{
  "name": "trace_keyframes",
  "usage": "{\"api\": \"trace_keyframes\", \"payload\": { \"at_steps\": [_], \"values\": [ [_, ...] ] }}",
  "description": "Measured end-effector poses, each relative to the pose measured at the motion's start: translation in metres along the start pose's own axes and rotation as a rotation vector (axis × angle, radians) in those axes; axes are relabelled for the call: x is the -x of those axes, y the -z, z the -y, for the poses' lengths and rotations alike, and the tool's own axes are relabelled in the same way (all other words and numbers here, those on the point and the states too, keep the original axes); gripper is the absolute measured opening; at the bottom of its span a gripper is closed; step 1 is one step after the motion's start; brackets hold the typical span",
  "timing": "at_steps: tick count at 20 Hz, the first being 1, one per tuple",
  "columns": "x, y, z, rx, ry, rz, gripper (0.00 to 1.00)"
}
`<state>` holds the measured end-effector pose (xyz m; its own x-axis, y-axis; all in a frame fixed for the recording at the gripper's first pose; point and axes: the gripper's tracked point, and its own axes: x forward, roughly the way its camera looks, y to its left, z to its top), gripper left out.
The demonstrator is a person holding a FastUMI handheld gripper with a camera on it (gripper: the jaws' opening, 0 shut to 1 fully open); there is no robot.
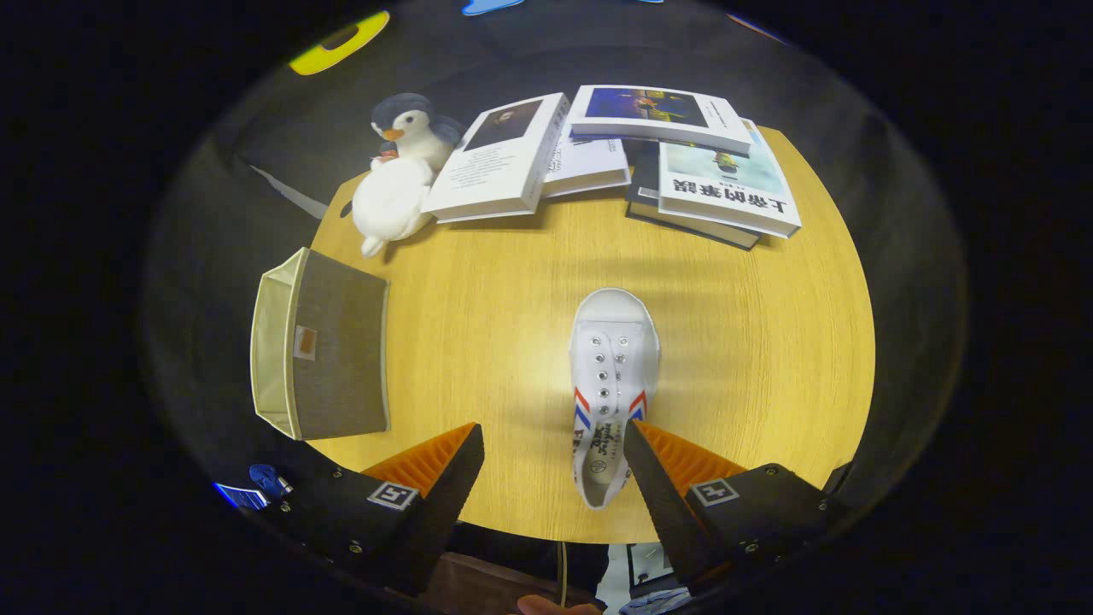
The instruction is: Open the storage box then place both shoes into the box .Put the left shoe in first, then the right shoe, with the right side of both shoes facing outward in a uniform manner.
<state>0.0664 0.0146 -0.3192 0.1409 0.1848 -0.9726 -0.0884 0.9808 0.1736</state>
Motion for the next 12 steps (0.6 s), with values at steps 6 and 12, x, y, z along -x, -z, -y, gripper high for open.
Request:
{"api": "trace_keyframes", "payload": {
  "at_steps": [6, 12],
  "values": [
    [-0.033, 0.021, 0.049, -0.017, 0.033, -0.054, 1.0],
    [-0.07, 0.034, 0.072, 0.007, 0.058, -0.121, 0.99]
  ]
}}
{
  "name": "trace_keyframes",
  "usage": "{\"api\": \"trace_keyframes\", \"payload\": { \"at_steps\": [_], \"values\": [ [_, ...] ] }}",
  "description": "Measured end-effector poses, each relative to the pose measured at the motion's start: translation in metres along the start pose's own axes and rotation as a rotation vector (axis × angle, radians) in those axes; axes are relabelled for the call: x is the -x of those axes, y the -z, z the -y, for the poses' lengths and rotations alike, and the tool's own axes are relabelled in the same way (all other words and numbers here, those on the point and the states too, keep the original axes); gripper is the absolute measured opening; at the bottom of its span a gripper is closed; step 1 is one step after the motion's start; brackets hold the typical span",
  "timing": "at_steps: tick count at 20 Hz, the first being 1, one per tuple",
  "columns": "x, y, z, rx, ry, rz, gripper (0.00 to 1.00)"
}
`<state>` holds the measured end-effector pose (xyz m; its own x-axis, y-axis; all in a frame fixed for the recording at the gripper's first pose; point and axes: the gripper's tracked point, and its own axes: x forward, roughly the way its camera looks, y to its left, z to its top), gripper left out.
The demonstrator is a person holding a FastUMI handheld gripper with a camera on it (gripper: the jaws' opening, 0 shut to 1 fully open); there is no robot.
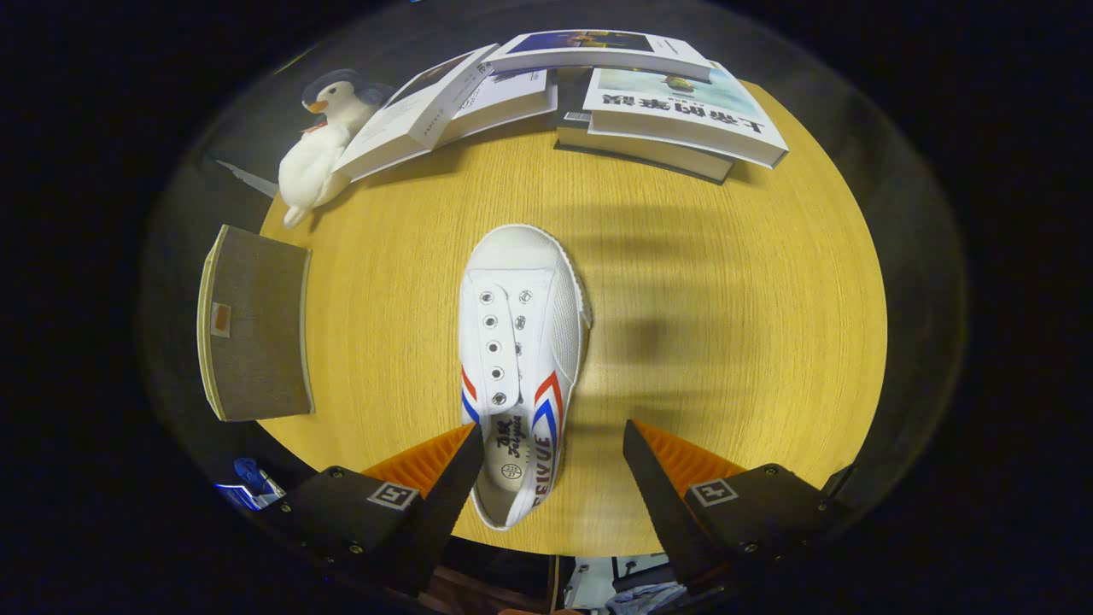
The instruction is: Open the storage box then place both shoes into the box .Put the left shoe in first, then the right shoe, with the right side of both shoes facing outward in a uniform manner.
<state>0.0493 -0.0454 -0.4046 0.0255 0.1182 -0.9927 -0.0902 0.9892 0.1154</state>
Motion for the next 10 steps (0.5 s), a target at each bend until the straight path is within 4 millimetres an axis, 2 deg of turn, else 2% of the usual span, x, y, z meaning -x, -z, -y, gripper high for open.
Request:
{"api": "trace_keyframes", "payload": {
  "at_steps": [3, 5, 7, 8, 9, 10],
  "values": [
    [-0.015, -0.004, 0.005, 0.046, 0.028, -0.021, 0.99],
    [-0.024, -0.005, 0.003, 0.059, 0.019, -0.038, 0.89],
    [-0.034, -0.005, 0.01, 0.081, 0.045, -0.045, 0.87],
    [-0.036, -0.004, 0.003, 0.07, 0.01, -0.045, 0.85],
    [-0.038, -0.003, -0.008, 0.053, -0.033, -0.047, 0.86],
    [-0.039, -0.003, -0.01, 0.045, -0.048, -0.045, 0.53]
  ]
}}
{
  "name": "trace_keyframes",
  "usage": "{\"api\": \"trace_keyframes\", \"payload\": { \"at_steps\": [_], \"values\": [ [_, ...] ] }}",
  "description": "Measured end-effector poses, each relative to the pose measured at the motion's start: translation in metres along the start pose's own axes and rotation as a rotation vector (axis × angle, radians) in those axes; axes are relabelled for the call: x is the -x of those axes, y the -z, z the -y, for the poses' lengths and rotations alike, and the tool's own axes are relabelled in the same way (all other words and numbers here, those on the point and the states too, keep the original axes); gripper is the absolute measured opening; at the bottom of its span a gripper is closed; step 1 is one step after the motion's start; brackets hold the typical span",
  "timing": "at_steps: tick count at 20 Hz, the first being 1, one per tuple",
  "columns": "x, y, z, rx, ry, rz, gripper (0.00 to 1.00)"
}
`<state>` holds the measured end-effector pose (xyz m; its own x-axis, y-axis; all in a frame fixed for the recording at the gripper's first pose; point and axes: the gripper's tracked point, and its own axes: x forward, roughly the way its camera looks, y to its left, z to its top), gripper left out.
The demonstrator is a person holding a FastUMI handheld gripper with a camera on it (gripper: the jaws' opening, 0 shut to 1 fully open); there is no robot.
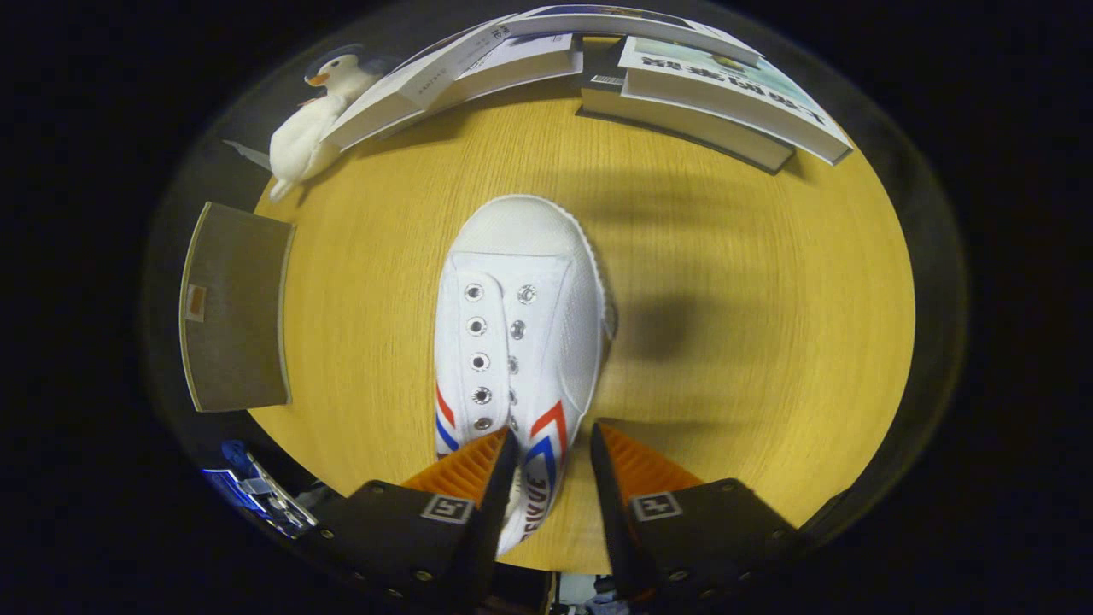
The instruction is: Open the storage box then place both shoes into the box .Put the left shoe in first, then the right shoe, with the right side of both shoes facing outward in a uniform manner.
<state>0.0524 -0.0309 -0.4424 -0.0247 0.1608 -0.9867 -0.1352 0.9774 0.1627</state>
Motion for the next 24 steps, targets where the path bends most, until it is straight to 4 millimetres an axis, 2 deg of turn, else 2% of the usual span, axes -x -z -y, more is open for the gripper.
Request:
{"api": "trace_keyframes", "payload": {
  "at_steps": [1, 2, 3, 4, 6, 9, 17, 24],
  "values": [
    [0.0, 0.0, 0.0, 0.023, -0.002, 0.004, 0.42],
    [-0.001, 0.001, 0.003, 0.051, 0.007, 0.008, 0.41],
    [-0.006, 0.003, 0.005, 0.083, 0.026, 0.005, 0.3],
    [0.007, -0.004, 0.01, 0.044, 0.027, 0.017, 0.19],
    [0.004, -0.001, 0.008, -0.012, 0.009, 0.019, 0.02],
    [0.012, 0.0, 0.006, -0.011, 0.017, 0.019, 0.02],
    [0.058, -0.01, -0.019, -0.001, 0.008, 0.042, 0.02],
    [0.096, -0.017, -0.052, 0.017, -0.001, 0.064, 0.01]
  ]
}}
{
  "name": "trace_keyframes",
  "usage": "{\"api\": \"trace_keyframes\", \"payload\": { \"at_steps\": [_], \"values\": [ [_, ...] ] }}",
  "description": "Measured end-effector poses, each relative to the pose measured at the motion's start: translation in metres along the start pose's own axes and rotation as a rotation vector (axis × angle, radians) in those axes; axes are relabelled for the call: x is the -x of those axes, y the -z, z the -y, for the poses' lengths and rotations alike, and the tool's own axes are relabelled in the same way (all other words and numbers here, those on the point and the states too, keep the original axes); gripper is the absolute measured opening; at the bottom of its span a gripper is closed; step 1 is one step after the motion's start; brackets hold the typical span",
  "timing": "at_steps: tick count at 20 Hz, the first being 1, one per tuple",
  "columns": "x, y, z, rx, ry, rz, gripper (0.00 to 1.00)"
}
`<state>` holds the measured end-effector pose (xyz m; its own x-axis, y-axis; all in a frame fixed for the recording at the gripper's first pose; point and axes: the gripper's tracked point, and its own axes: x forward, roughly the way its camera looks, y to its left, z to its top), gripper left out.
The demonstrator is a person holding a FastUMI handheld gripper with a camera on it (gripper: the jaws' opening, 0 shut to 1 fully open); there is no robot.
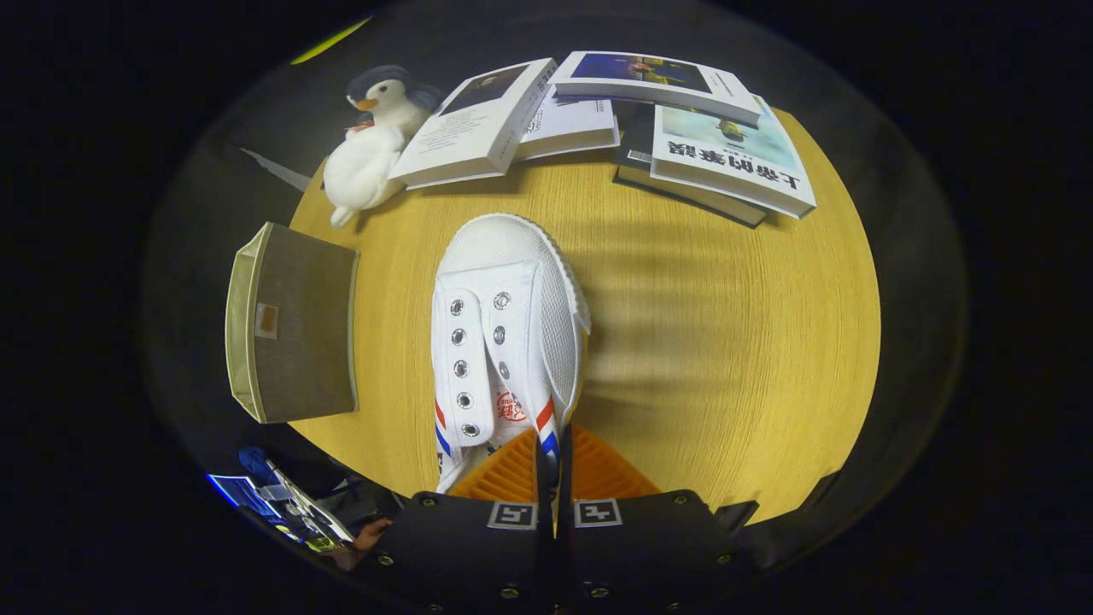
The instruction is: Open the storage box then place both shoes into the box .Put the left shoe in first, then the right shoe, with the right side of both shoes facing outward in a uniform manner.
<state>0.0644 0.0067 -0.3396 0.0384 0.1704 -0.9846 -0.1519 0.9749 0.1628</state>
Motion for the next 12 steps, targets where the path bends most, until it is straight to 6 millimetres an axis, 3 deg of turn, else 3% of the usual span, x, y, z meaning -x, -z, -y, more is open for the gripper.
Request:
{"api": "trace_keyframes", "payload": {
  "at_steps": [12],
  "values": [
    [0.043, -0.02, -0.076, 0.081, -0.034, 0.036, 0.02]
  ]
}}
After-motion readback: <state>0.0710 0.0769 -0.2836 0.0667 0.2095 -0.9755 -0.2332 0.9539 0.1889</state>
